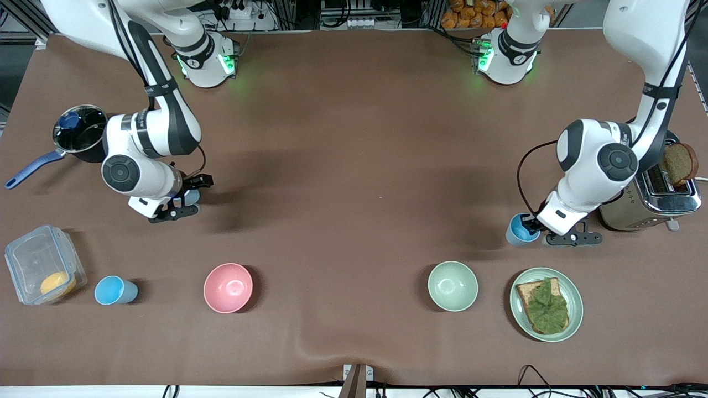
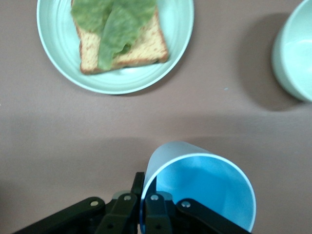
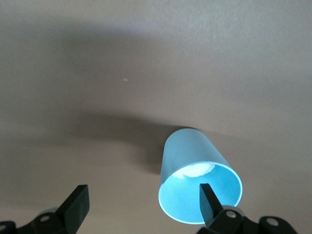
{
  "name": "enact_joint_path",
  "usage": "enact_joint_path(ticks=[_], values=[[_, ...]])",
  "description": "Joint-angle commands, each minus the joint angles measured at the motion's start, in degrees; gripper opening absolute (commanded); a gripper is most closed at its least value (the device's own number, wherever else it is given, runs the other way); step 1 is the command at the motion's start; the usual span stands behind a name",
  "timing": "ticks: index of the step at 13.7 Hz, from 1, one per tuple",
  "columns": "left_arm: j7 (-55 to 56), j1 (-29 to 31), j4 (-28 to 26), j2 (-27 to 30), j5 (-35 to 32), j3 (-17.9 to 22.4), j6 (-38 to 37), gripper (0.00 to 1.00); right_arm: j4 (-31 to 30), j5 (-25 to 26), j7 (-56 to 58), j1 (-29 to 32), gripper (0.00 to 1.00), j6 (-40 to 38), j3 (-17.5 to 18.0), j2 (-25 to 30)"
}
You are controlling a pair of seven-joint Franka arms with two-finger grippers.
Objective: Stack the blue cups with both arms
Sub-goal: 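Lift the cup with the left gripper while the right gripper carries its cup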
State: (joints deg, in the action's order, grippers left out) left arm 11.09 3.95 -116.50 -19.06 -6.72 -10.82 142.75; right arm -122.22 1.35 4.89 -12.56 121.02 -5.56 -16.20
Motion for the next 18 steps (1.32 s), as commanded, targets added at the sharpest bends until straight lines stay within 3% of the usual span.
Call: enact_joint_path(ticks=[1, 4, 7, 13, 18], values=[[1.5, 0.1, 0.0, 1.8, -1.3, -1.5, -0.5, 0.00, -2.2, 0.4, -0.8, 1.0, 1.00, 1.0, 0.3, 1.5], [1.6, 0.1, 0.5, 2.7, -1.2, -2.5, -1.7, 0.00, -2.3, 0.4, -0.8, 1.2, 1.00, 1.3, 0.3, 0.6], [1.5, 0.1, 2.8, 2.7, -1.3, -2.5, -5.2, 0.00, -2.2, 0.4, -0.8, 1.3, 0.81, 2.4, 0.3, -1.0], [2.6, -0.3, 5.6, 3.1, -1.2, -5.2, -9.3, 0.00, -1.7, 0.4, -0.1, 1.6, 0.00, 1.9, 0.4, -2.6], [8.1, -1.0, 9.6, 3.5, -1.2, -7.7, -14.9, 0.00, 0.9, 0.4, -0.9, 0.3, 0.00, -0.6, 0.4, -2.5]])
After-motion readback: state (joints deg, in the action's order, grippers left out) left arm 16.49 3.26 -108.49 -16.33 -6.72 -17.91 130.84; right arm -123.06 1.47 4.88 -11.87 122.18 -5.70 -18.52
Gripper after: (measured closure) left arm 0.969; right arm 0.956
